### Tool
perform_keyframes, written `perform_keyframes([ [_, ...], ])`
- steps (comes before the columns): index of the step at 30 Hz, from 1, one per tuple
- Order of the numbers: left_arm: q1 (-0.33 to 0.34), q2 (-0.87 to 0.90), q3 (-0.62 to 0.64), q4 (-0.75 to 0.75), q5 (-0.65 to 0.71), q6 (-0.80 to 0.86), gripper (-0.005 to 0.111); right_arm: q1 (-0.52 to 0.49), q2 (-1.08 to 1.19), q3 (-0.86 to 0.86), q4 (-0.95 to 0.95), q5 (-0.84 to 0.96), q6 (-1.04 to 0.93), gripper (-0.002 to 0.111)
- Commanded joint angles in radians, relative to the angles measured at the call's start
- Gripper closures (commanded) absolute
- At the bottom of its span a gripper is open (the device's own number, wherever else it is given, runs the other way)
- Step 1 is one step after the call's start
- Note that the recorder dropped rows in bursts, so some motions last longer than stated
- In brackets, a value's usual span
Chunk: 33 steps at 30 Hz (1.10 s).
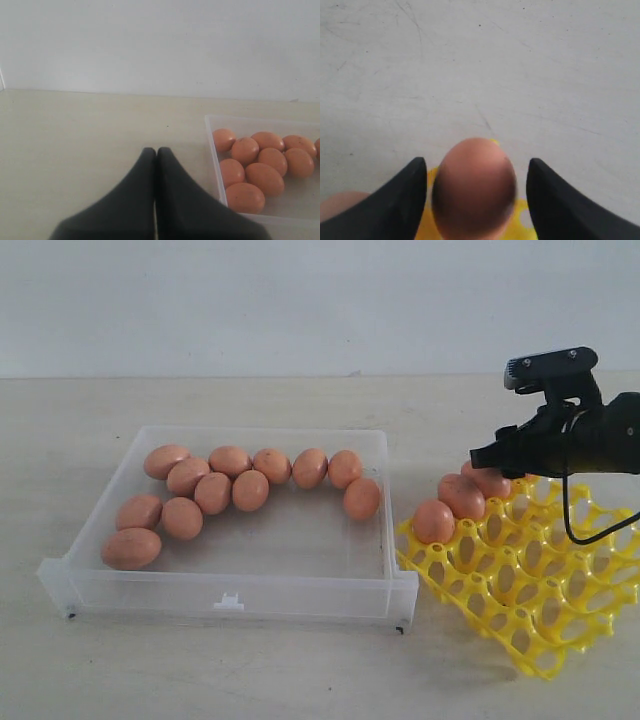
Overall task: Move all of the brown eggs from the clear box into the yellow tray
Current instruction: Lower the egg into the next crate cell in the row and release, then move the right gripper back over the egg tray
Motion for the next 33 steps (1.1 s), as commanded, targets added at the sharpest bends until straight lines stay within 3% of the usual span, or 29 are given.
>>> perform_keyframes([
  [1, 0.001, 0.003, 0.003, 0.002, -0.006, 0.002, 0.111, 0.000, 0.002, -0.001, -0.004, 0.023, 0.003, 0.045],
  [33, 0.001, 0.003, 0.003, 0.002, -0.006, 0.002, 0.111, -0.040, -0.175, -0.004, -0.004, -0.003, -0.012, 0.052],
])
